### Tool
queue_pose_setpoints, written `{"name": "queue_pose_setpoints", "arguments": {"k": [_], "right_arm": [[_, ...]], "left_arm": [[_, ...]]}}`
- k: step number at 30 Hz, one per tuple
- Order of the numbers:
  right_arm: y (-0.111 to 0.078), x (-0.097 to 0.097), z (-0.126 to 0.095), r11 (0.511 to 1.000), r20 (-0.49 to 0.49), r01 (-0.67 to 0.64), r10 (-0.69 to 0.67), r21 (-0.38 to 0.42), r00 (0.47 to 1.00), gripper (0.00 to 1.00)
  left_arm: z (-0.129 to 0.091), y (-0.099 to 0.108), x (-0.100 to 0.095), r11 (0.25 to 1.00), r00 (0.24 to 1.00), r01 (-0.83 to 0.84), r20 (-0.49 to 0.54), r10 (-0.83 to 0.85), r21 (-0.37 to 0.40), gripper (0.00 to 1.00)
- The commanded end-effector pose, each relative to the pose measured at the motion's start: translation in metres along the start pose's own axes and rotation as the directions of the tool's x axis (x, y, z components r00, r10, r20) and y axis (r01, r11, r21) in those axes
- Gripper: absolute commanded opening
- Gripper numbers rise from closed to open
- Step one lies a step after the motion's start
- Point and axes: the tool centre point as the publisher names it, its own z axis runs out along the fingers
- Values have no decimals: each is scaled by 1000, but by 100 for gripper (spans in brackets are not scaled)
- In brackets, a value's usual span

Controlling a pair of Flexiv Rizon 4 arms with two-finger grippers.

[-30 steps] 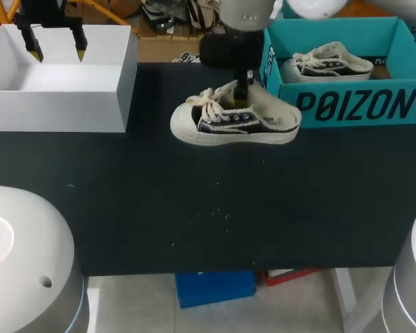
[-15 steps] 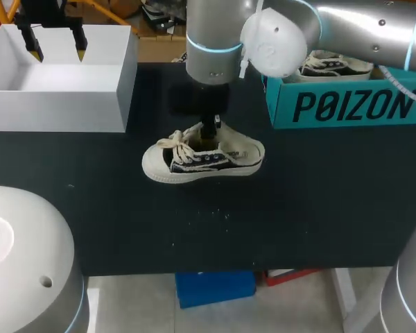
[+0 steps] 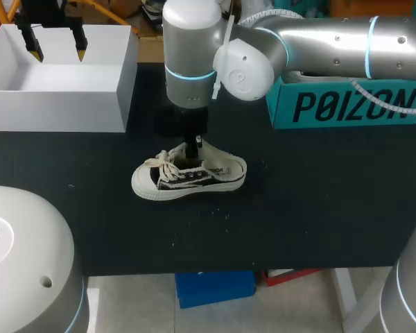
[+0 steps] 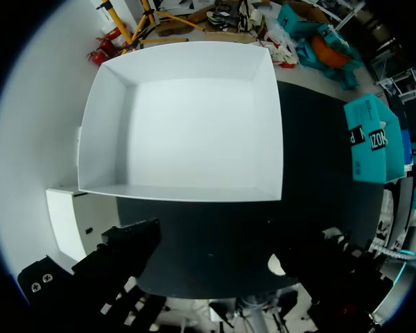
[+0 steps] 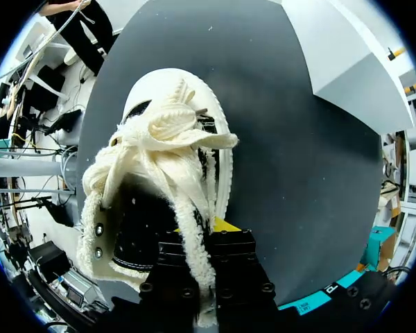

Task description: Take the shoe out of the shoebox, open the shoe tongue, remove and reinsert the insole, then place the shoe into the shoebox

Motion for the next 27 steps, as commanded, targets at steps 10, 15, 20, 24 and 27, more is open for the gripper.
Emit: {"name": "queue_pose_setpoints", "arguments": {"k": [10,15,20,24,27], "right_arm": [[-10,4,-15,996,4,-88,88,2,996,100],[-15,16,-49,991,15,-108,109,-76,994,100],[-18,28,-73,980,22,-74,79,-187,997,100],[-27,33,-85,961,17,-32,38,-275,999,100],[-40,33,-91,925,4,-22,25,-380,1000,100]], "left_arm": [[0,0,0,1000,1000,1,2,-1,-1,100],[0,0,0,1000,1000,1,2,-1,-1,100],[0,0,0,1000,1000,1,2,-1,-1,100],[0,0,0,1000,1000,1,2,-1,-1,100],[0,0,0,1000,1000,1,2,-1,-1,100]]}}
